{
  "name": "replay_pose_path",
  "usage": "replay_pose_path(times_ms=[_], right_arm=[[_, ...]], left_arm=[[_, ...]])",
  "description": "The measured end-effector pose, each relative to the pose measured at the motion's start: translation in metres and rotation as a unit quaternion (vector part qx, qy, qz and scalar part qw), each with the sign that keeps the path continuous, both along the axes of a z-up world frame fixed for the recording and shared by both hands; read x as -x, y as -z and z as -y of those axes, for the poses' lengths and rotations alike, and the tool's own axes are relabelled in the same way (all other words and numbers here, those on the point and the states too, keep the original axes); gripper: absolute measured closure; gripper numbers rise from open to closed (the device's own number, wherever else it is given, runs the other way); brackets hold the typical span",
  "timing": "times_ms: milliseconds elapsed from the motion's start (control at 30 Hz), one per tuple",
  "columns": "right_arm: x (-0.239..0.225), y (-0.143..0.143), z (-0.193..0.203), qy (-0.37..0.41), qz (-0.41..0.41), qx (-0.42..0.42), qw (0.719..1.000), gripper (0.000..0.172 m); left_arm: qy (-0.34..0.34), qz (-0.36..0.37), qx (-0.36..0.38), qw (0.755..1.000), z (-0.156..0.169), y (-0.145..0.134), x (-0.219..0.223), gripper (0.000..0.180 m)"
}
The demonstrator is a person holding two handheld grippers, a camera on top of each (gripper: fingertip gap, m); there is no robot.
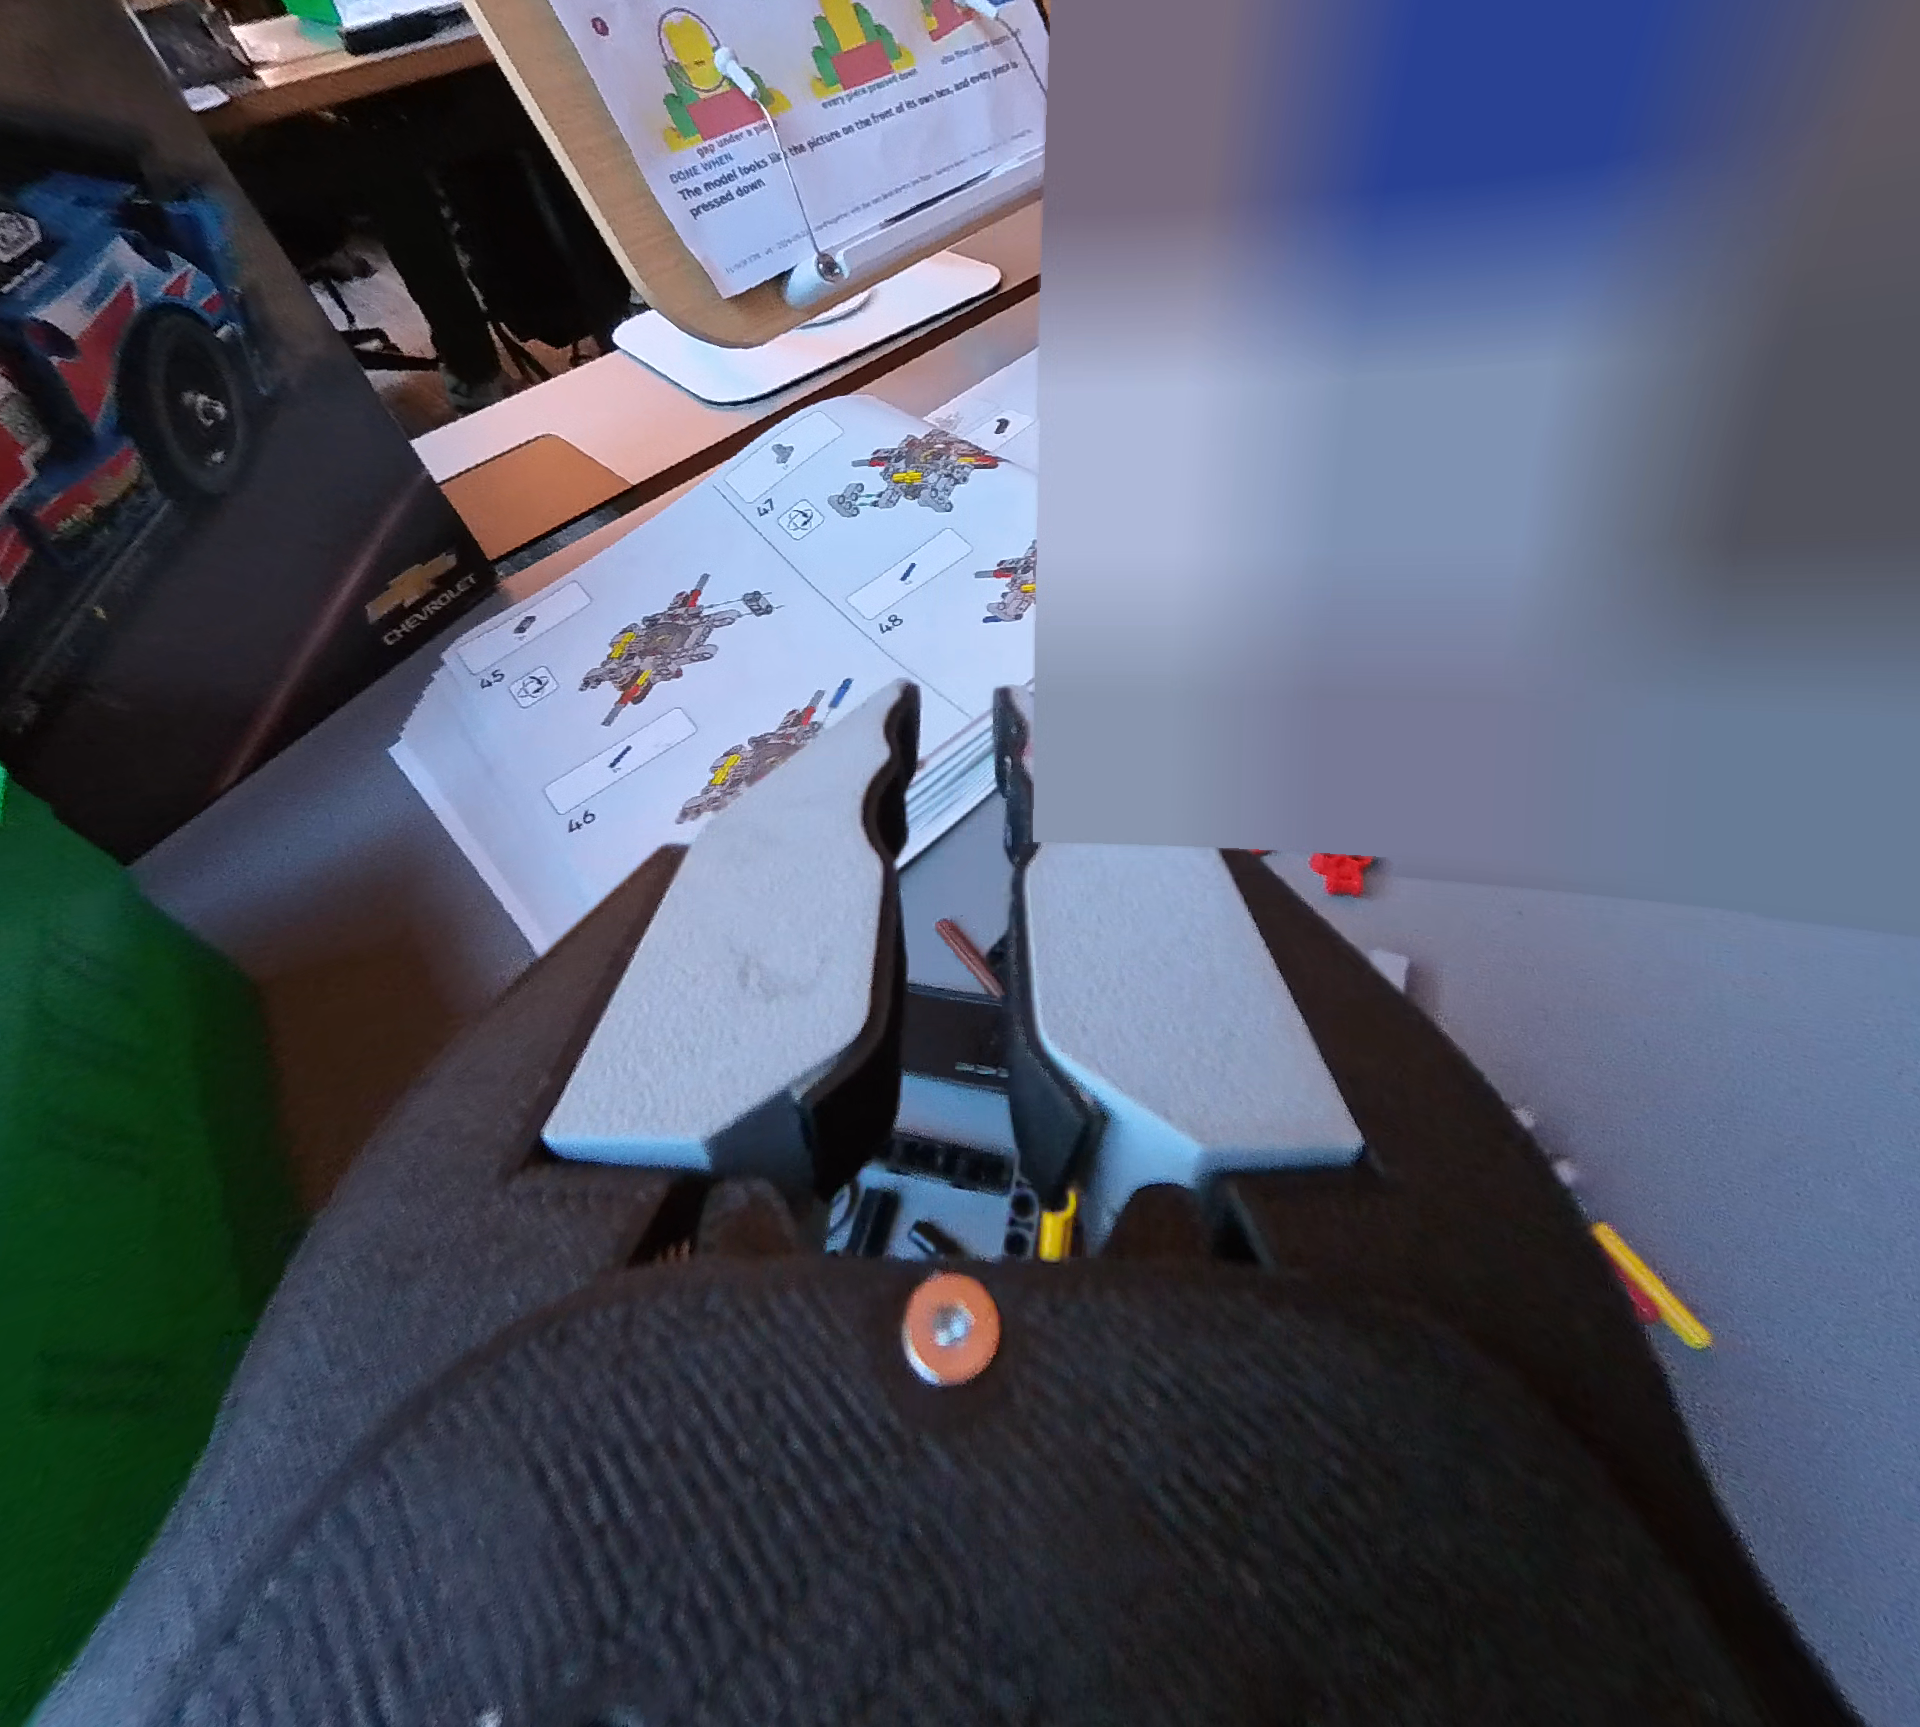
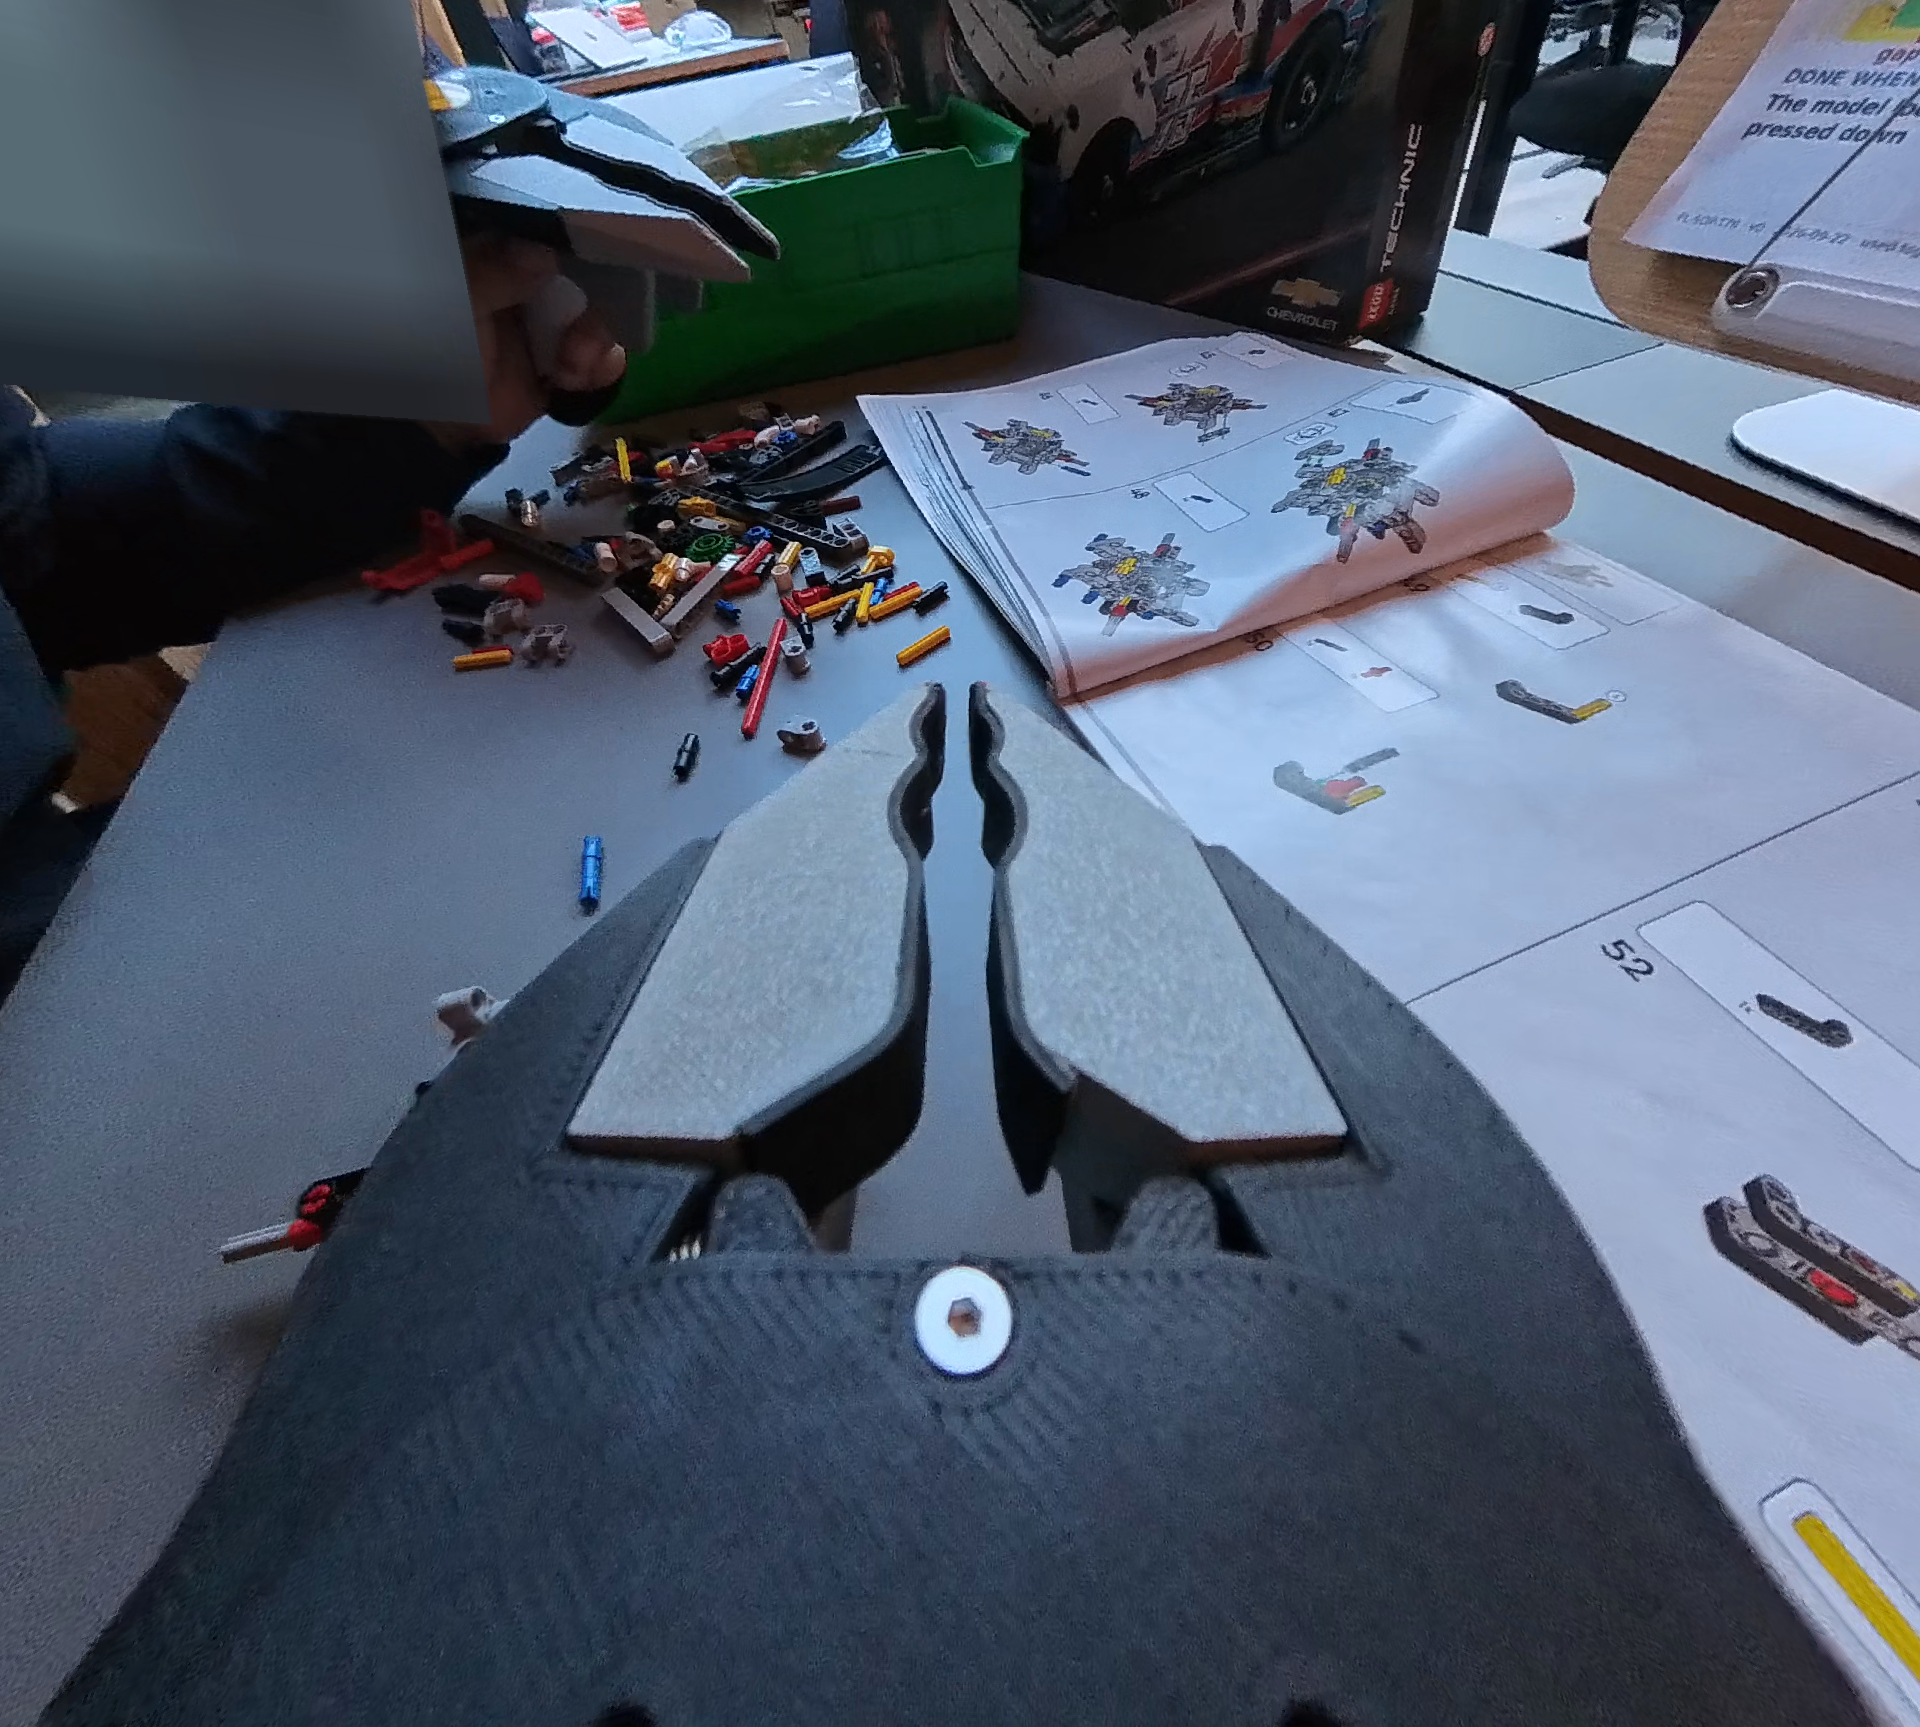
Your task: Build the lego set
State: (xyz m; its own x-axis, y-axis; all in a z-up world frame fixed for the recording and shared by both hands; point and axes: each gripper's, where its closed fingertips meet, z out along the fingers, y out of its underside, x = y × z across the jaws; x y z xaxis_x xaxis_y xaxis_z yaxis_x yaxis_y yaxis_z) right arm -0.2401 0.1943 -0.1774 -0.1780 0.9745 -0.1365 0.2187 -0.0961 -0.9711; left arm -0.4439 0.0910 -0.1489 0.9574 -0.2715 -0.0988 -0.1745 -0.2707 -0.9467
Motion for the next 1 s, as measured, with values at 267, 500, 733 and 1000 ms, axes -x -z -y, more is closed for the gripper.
replay_pose_path(times_ms=[267,500,733,1000], right_arm=[[-0.004,-0.001,0.002,0.012,-0.002,-0.001,1.000,0.171],[-0.004,0.003,-0.001,0.018,0.012,-0.020,1.000,0.169],[-0.009,0.002,-0.016,0.040,0.008,-0.035,0.999,0.162],[-0.008,0.007,-0.023,0.069,0.024,-0.057,0.996,0.141]], left_arm=[[-0.006,0.014,-0.006,1.000,-0.002,0.001,0.003,0.169],[-0.007,0.009,0.027,1.000,-0.008,0.017,0.008,0.167],[0.006,0.017,0.027,0.999,-0.010,0.013,-0.003,0.165],[0.007,0.002,0.003,1.000,-0.005,0.001,-0.008,0.165]])
